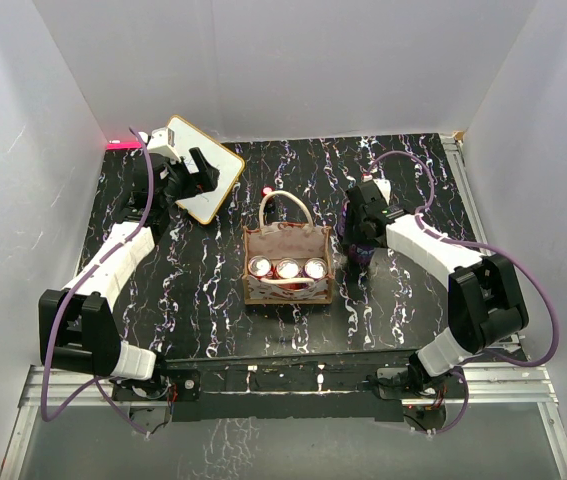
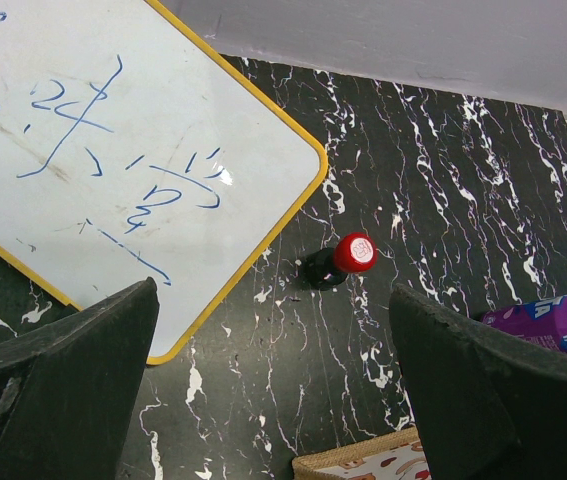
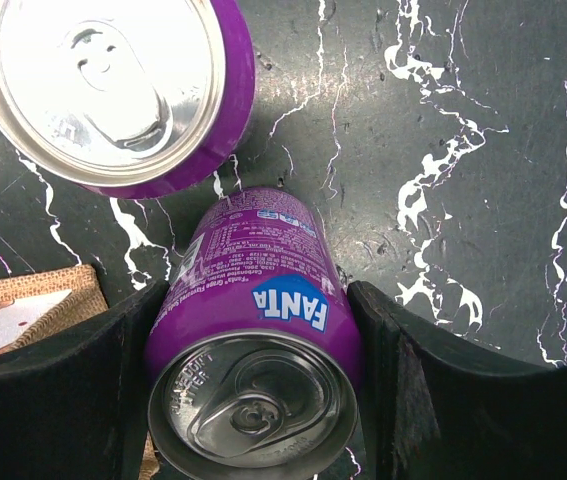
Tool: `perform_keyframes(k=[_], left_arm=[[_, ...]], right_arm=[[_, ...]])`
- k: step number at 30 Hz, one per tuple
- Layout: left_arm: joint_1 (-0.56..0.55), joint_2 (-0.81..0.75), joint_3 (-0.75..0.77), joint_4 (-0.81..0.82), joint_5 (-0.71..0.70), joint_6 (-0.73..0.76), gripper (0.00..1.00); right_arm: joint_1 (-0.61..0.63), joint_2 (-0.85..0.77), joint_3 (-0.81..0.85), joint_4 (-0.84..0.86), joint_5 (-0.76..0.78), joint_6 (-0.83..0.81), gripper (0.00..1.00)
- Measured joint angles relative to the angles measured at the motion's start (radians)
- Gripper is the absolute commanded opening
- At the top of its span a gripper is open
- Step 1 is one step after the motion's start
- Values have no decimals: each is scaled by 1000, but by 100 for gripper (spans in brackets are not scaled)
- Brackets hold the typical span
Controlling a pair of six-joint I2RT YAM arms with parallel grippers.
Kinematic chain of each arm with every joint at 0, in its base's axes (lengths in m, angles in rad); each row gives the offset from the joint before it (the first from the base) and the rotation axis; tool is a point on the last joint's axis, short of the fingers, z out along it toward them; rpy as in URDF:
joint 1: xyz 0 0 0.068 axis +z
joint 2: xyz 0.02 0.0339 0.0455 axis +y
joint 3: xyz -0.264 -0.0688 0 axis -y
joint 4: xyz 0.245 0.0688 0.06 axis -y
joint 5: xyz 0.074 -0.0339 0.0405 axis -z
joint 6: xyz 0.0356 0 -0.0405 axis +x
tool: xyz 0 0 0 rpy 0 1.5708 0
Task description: Take the beverage out of the canvas bag
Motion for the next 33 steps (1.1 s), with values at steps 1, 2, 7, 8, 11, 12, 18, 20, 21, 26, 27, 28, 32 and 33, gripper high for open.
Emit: perform_keyframes(k=[1,2,7,8,11,12,18,20,21,26,27,28,32,33], left_arm=[[0,0,0,0,0,0,97],[0,0,0,0,0,0,97],[0,0,0,0,0,0,97],[0,0,0,0,0,0,97],[0,0,0,0,0,0,97],[0,0,0,0,0,0,97],[0,0,0,0,0,0,97],[0,0,0,0,0,0,97],[0,0,0,0,0,0,97],[0,0,0,0,0,0,97],[0,0,0,0,0,0,97],[0,0,0,0,0,0,97],[0,0,0,0,1,-2,97],[0,0,0,0,1,-2,97]], right_arm=[[0,0,0,1,0,-2,64],[0,0,0,1,-2,-3,66],[0,0,0,7,-16,-11,82],[0,0,2,14,-18,-14,84],[-3,0,6,31,-27,-20,85],[-4,0,9,34,-29,-21,86],[-7,-26,25,32,-18,-21,88],[-6,-72,25,31,5,-26,92],[-6,-97,23,33,13,-29,92],[-7,-269,-19,68,12,-74,99],[-8,-294,-26,71,-10,-91,99],[-10,-313,-29,72,-40,-109,99],[-13,-373,-29,85,-261,-211,99],[-12,-391,-29,91,-336,-238,99]])
